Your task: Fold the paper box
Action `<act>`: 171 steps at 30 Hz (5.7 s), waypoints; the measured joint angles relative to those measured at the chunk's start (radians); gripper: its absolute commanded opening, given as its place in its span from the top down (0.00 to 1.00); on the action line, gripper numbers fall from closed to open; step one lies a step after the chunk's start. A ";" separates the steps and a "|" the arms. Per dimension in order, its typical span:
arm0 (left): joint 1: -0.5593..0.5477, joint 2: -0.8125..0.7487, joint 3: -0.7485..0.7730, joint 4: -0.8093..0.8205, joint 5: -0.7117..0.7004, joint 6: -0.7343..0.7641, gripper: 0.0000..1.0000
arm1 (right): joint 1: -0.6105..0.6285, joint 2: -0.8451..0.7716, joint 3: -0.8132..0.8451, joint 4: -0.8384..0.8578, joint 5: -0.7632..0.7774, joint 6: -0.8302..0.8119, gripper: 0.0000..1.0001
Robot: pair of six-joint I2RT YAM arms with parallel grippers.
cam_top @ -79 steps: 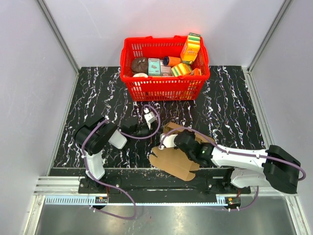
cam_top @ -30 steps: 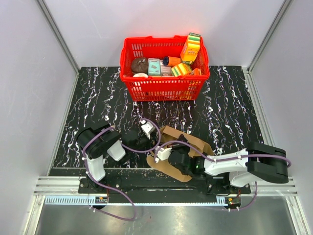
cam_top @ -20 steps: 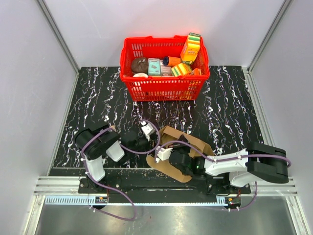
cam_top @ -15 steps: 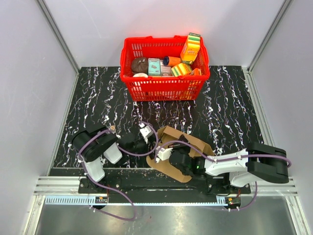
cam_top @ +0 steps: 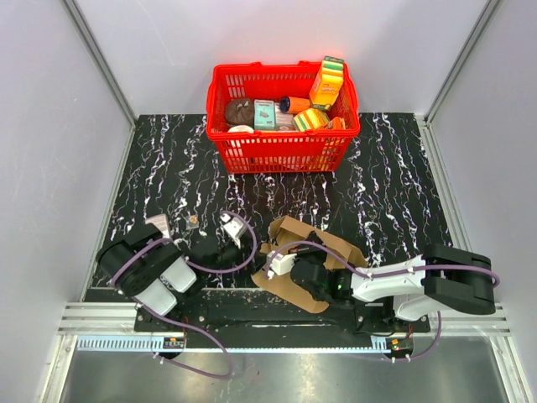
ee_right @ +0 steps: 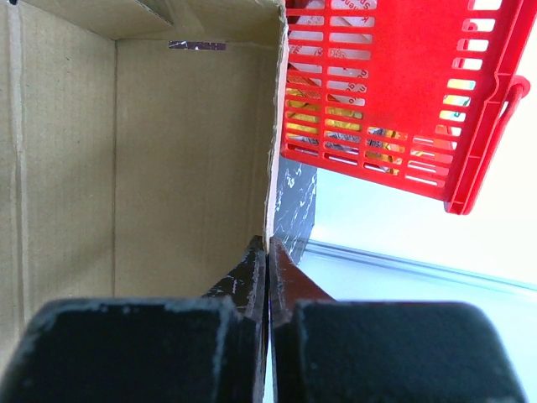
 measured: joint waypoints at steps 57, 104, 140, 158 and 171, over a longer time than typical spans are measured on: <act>0.189 0.107 0.168 -0.035 0.287 0.051 0.04 | 0.001 0.007 -0.005 0.014 0.004 0.037 1.00; 0.038 0.230 0.318 -0.034 0.194 0.067 0.28 | 0.002 0.021 -0.004 0.015 0.005 0.046 1.00; -0.049 0.230 0.319 -0.029 -0.073 0.115 0.82 | 0.041 0.057 0.016 0.021 0.035 0.079 0.92; -0.158 0.230 0.296 -0.002 -0.290 0.168 0.98 | 0.062 0.091 0.026 0.021 0.047 0.084 0.67; -0.195 0.250 0.287 0.041 -0.296 0.182 1.00 | 0.070 0.106 0.026 0.068 0.027 0.077 0.31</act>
